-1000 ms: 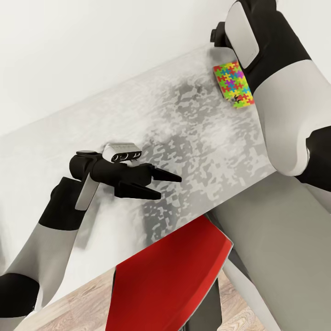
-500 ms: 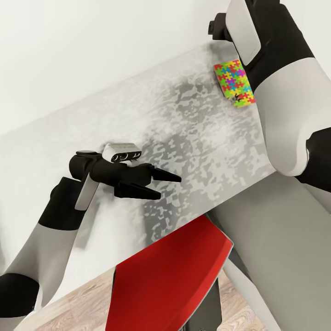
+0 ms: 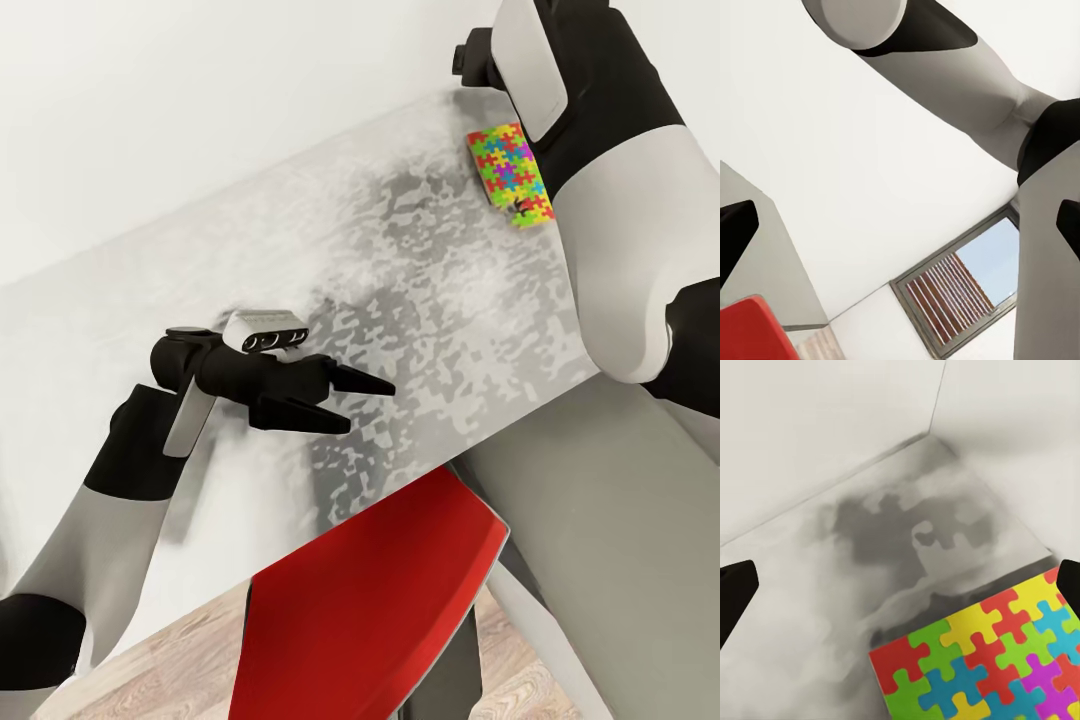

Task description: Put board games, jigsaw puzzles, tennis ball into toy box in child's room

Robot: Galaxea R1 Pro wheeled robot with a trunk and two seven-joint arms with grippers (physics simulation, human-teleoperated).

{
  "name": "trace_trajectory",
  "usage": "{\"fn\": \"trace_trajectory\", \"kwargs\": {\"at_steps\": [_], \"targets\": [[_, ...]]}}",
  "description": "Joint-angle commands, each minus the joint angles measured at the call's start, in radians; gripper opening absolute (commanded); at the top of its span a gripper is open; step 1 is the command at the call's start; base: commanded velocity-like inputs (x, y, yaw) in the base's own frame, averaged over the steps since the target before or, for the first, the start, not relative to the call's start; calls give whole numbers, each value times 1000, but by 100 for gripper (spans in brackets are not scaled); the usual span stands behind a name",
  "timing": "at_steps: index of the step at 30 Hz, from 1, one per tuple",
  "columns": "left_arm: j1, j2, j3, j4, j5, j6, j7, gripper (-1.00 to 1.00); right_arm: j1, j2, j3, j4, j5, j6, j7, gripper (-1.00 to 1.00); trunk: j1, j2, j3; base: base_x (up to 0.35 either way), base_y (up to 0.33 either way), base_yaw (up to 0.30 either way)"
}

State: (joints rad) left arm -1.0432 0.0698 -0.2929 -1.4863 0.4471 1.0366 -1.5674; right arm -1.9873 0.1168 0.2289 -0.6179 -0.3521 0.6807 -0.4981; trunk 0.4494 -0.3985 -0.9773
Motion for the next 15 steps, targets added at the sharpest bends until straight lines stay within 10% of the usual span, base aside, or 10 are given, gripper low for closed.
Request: {"fn": "trace_trajectory", "kwargs": {"at_steps": [1,15], "targets": [[-1,1,-2,0,1,11,-3,100,0,-1,5,0,-10,3,-9,100,1,-2,-1,0,0,0],[-2,1,-2,0,1,11,-3,100,3,-3,8,-51,-8,11,19,100,1,-2,-5,0,0,0]]}}
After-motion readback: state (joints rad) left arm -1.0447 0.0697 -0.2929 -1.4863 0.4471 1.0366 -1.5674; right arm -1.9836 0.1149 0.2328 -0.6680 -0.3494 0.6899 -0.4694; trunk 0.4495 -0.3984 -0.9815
